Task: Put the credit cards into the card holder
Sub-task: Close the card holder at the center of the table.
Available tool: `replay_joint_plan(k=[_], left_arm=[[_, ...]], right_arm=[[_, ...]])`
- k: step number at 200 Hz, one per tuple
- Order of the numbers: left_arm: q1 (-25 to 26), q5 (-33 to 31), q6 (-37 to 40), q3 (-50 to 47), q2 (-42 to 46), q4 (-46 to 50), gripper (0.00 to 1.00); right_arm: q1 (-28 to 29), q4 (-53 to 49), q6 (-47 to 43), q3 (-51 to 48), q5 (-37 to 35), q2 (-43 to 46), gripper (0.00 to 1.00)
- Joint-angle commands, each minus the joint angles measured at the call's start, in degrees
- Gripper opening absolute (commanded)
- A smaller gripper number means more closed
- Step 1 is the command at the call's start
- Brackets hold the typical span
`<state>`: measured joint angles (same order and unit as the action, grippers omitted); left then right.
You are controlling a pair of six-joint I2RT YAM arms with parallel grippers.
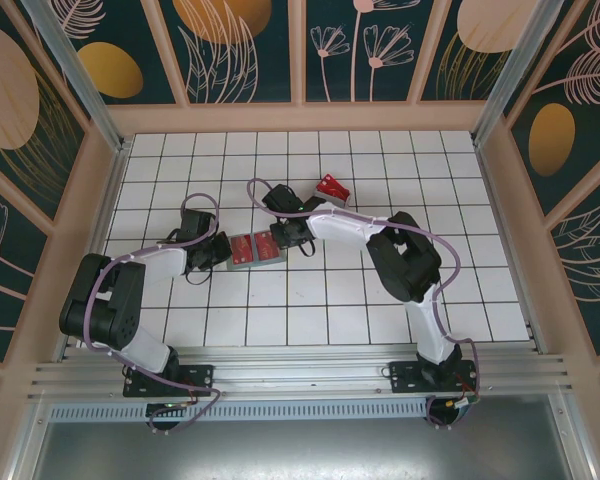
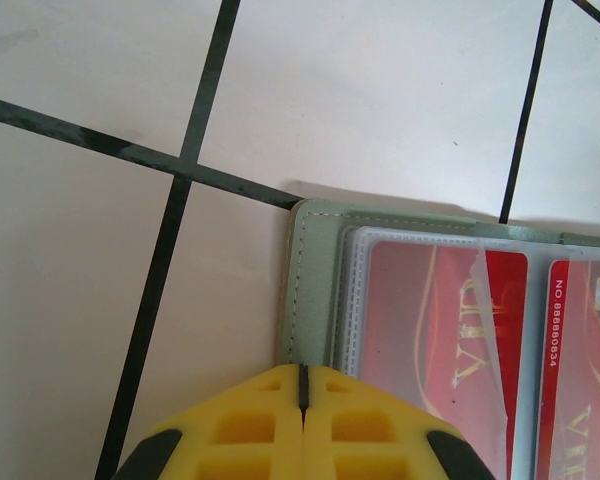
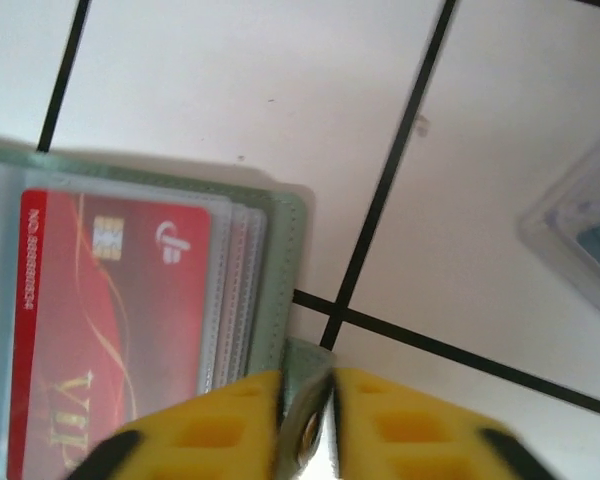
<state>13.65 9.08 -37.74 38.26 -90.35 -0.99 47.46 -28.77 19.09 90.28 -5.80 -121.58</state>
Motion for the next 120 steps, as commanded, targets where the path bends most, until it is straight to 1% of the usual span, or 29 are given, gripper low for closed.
replay_joint_plan(k=[1, 10, 29, 49, 74, 90, 109, 120], left_arm=[[0.2, 1.43, -0.51, 0.94, -0.6, 0.31, 0.0], [0.21, 1.72, -0.65, 0.87, -0.83, -0.03, 0.0], [0.24, 2.7, -1.06, 0.96, -1.47, -1.04, 0.0], [0.29, 4.84, -2.19, 0.6, -2.26, -3.22, 0.0], [0.3, 6.63, -3.54, -0.02, -3.31, -5.7, 0.0], [0.31, 7.16, -3.96, -0.37, -3.77, -6.58, 0.0], [0.33, 8.32, -4.71, -1.03, -3.87, -7.97, 0.0], [0.34, 8.64, -5.04, -1.26, -3.66, -8.45, 0.0]], right_arm=[[0.24, -0.46, -0.52, 0.86, -0.93, 1.31, 0.1], [0.39, 0.16, -0.93, 0.86, -0.64, 2.06, 0.06], [0.61, 1.5, -1.27, 0.73, 0.75, 4.13, 0.04], [0.61, 3.61, -1.19, 0.18, 4.66, 6.52, 0.04], [0.68, 9.05, 1.01, -1.82, 15.34, 9.51, 0.04], [0.63, 12.94, 3.2, -3.2, 20.54, 10.55, 0.04], [0.43, 16.61, 5.64, -3.5, 27.11, 8.98, 0.04], [0.44, 21.11, 8.13, -4.41, 31.56, 7.52, 0.04]])
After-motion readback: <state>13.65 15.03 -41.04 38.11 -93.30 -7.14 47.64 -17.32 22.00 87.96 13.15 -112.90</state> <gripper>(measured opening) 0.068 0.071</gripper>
